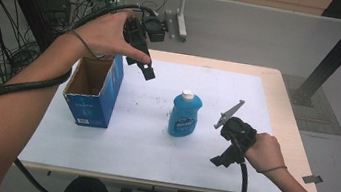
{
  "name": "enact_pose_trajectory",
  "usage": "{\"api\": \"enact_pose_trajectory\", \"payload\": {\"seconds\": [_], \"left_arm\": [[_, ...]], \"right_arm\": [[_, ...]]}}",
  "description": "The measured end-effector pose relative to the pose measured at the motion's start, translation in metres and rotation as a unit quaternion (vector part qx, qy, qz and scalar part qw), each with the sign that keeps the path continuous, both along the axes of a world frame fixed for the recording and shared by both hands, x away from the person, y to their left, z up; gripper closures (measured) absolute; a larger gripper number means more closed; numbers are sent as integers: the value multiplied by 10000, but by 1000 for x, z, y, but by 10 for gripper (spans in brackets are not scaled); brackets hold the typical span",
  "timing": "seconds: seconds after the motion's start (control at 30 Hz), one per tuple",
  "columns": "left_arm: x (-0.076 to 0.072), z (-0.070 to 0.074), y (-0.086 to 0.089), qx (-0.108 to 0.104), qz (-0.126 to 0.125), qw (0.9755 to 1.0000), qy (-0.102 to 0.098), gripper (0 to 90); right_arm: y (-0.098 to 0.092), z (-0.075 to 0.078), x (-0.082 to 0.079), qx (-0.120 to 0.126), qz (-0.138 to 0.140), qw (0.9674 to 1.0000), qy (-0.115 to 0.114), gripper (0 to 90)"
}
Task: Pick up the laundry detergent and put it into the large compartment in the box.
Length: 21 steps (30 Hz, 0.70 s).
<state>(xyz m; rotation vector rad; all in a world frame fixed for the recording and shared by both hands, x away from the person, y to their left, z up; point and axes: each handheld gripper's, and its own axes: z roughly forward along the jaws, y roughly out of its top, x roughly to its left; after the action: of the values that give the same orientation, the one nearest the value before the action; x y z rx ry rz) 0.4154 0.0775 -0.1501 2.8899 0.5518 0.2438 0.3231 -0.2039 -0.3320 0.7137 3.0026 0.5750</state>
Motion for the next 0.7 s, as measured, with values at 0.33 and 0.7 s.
{"api": "enact_pose_trajectory", "payload": {"seconds": [0.33, 0.7], "left_arm": [[0, -2, 0, 12, 4, 10000, 10, 125], [1, -3, 1, -27, -2, 10000, 67, 126]], "right_arm": [[-2, 0, 2, 45, -12, 10000, -4, 36], [-3, -1, 2, 45, -28, 10000, 24, 36]]}}
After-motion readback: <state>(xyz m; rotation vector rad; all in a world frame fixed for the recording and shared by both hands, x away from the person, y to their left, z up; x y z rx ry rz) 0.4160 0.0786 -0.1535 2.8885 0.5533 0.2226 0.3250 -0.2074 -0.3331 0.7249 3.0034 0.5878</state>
